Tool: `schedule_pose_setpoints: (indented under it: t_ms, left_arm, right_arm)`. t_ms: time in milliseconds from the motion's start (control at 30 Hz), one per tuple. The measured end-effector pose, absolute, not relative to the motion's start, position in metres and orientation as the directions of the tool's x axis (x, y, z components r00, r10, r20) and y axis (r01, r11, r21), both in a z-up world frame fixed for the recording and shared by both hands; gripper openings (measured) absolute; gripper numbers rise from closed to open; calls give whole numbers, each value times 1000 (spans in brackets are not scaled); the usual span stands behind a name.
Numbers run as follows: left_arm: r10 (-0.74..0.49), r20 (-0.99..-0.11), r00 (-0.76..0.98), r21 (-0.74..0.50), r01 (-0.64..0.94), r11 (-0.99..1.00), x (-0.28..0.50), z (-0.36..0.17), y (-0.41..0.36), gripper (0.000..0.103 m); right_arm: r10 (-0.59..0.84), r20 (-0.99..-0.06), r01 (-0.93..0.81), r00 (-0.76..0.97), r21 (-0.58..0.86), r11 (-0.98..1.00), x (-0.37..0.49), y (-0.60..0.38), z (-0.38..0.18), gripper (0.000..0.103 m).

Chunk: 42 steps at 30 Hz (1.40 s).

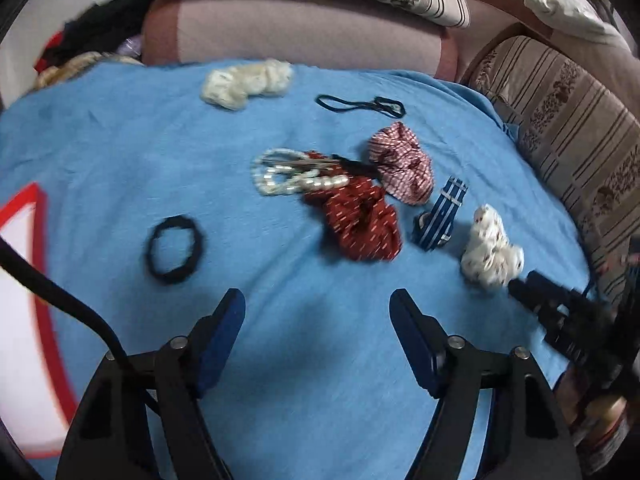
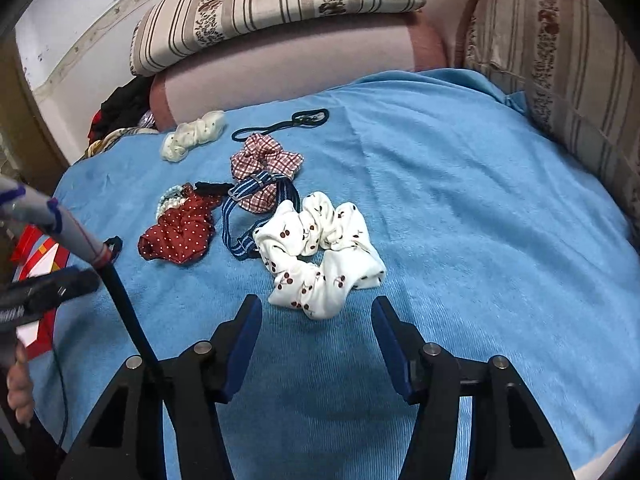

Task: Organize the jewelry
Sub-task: 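Grasp the red polka-dot scrunchie with the left gripper while the right grasps the white cherry scrunchie, then carry both scrunchies onto the white tray and open both grippers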

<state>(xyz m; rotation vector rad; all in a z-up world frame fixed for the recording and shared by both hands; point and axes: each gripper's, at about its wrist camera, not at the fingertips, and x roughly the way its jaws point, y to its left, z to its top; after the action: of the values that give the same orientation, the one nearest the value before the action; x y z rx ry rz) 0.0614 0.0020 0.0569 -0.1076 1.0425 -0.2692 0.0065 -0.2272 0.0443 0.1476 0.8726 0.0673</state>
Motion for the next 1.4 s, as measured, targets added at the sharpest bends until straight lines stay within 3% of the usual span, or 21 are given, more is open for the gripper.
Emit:
schedule_pose_setpoints:
  t_ms: [333, 467, 500, 533, 567, 600, 700, 800, 1100, 1400]
  left_arm:
    - [-409, -829, 382, -377, 159, 913, 117, 27, -23, 74]
    - [-409, -836, 365, -376, 161, 913, 126, 18, -35, 74]
    - [-406, -839, 363, -372, 161, 914, 128, 16, -38, 68]
    - [-401, -843, 359, -368, 158, 916, 129, 14, -41, 46]
    - [-400, -849, 347, -369, 154, 917, 130, 12, -42, 34]
    - [-406, -855, 323, -379, 147, 914, 131, 8, -43, 18]
    - [-402, -852, 336, -379, 134, 916, 125, 10, -40, 12]
    - [-401, -846, 352, -376, 139, 916, 115, 21, -34, 11]
    - [-394, -816, 423, -346, 188, 919, 58, 67, -13, 10]
    - [-300, -805, 511, -269, 136, 953, 2, 95, 42, 10]
  right_arm:
    - [166, -783, -2, 600, 206, 979, 38, -232, 25, 62]
    - [160, -790, 9, 592, 205, 979, 43, -232, 19, 62]
    - [159, -791, 12, 591, 205, 979, 44, -231, 18, 62]
    - [157, -791, 17, 591, 207, 978, 45, -231, 17, 62]
    - [155, -791, 21, 592, 208, 978, 44, -231, 18, 56]
    - [157, -791, 22, 591, 210, 977, 45, -231, 18, 41]
    - [177, -795, 15, 580, 228, 974, 44, -230, 20, 21]
    - [180, -790, -1, 586, 222, 975, 38, -228, 26, 16]
    - [209, -762, -26, 612, 244, 969, 5, -224, 56, 14]
    - [260, -737, -138, 624, 223, 965, -16, -182, 85, 14]
